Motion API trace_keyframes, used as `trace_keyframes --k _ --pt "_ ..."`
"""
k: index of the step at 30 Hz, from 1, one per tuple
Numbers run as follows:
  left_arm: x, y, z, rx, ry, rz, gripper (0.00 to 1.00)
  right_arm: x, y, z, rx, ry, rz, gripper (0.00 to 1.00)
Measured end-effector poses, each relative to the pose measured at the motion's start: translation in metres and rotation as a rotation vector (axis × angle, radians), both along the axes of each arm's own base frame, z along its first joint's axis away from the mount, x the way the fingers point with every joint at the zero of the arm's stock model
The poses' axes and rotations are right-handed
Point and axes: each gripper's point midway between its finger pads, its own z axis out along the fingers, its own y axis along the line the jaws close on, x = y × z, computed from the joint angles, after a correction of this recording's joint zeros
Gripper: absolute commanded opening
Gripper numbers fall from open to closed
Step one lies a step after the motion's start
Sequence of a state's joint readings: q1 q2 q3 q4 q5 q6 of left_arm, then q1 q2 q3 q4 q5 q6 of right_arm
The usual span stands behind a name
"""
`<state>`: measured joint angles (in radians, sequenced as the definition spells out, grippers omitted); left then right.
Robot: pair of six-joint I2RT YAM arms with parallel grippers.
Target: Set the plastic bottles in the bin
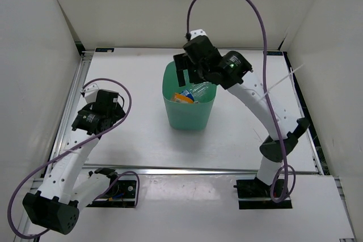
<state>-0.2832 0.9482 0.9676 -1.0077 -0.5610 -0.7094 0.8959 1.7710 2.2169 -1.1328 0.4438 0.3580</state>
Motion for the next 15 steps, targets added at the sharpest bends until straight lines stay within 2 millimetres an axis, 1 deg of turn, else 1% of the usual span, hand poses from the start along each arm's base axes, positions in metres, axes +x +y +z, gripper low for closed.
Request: trace_keyframes --k 3,5,8,10,11,12,15 --pt "0.001 0.002 0.000 0.002 -0.007 0.009 1.00 0.002 -0.021 0.001 0.033 0.047 -0.071 1.00" --pt "0.001 0.005 -0.002 0.006 -0.007 0.022 1.00 0.004 -0.041 0.000 0.073 0.108 -0.131 1.00" --pt "-0.002 0.012 -0.005 0.029 -0.008 0.062 1.00 0.012 -0.080 -0.009 0.147 0.222 -0.253 1.00" --pt "-0.004 0.018 -0.002 0.048 -0.022 0.093 1.00 0.014 -0.099 -0.020 0.165 0.280 -0.322 1.00" --pt "-0.006 0.022 0.000 0.059 -0.034 0.108 1.00 0.012 -0.105 -0.028 0.164 0.316 -0.344 1.00" --pt "-0.008 0.026 0.003 0.073 -0.050 0.127 1.00 0.008 -0.106 -0.034 0.165 0.349 -0.350 1.00" --pt "-0.017 0.042 0.012 0.127 -0.109 0.187 1.00 -0.006 -0.102 -0.048 0.174 0.425 -0.325 1.00"
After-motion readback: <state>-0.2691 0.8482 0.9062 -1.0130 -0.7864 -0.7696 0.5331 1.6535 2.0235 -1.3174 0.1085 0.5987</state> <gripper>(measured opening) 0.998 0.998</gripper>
